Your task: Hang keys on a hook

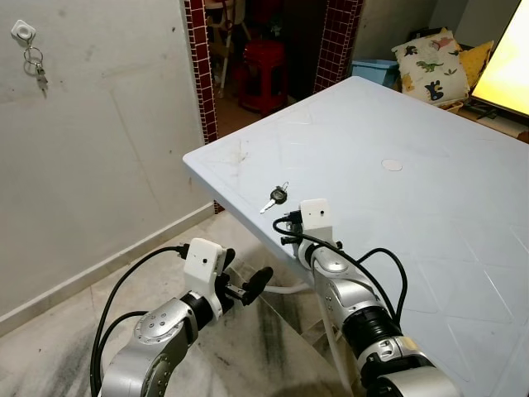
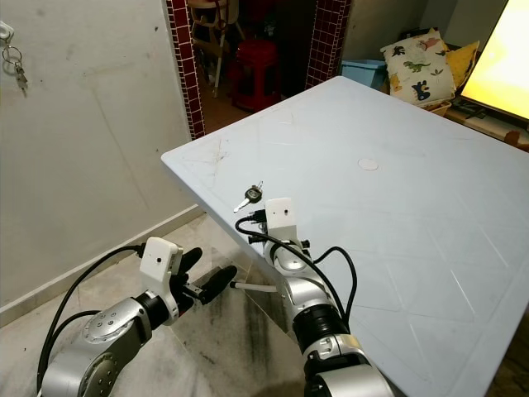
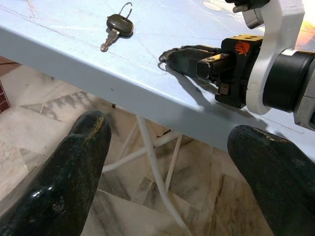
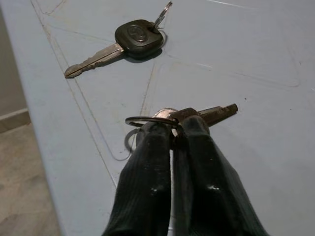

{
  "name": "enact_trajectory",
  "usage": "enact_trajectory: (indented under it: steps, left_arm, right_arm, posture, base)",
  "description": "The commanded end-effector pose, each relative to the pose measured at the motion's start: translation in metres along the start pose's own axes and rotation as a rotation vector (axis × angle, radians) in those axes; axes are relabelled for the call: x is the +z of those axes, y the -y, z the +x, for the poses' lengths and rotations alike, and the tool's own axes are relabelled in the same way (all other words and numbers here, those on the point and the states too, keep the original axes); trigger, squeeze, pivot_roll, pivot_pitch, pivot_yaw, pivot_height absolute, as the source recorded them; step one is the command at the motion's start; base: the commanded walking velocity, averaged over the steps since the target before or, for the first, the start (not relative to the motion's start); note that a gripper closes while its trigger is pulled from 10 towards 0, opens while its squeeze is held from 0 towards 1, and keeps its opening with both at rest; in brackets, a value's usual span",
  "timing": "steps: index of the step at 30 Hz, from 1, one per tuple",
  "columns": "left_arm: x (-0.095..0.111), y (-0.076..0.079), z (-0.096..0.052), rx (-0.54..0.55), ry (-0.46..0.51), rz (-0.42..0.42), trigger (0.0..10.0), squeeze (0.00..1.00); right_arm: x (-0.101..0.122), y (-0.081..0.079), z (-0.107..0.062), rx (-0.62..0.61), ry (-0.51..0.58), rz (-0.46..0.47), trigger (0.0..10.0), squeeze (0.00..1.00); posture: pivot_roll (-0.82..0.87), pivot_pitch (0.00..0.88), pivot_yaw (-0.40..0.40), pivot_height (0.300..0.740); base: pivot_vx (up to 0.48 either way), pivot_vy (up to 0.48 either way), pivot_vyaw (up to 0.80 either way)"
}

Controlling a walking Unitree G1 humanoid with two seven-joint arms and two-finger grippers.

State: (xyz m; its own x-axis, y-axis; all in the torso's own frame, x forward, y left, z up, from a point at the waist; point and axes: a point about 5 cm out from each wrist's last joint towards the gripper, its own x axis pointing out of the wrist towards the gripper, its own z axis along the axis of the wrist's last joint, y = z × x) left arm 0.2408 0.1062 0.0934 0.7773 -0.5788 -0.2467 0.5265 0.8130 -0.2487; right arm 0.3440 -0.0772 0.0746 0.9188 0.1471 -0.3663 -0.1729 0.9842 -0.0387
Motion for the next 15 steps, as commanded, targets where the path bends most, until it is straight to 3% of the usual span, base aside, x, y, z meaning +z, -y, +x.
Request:
enact_trajectory:
  steps: [1, 15]
  left_arm:
    - [0.0001, -0.0004, -0.0009, 0.008, -0.002, -0.008, 10.0, 0.00]
    - [0.0007, -0.0030, -0.0010, 0.013, -0.001, -0.017, 10.0, 0.00]
  right_arm:
    - [-0.0020, 0.0011, 0.0008, -0.008, -0.015, 0.009, 0.0, 0.00]
    - [0.0017, 0.0019, 0.0008, -0.018, 0.015, 0.029, 0.0, 0.00]
  posture:
    - [0.09, 0.000, -0.021, 0.740]
    - [0.09, 0.000, -0.016, 0.740]
  base:
    - [0.000, 0.000, 0.00]
    - [0.000, 0.000, 0.00]
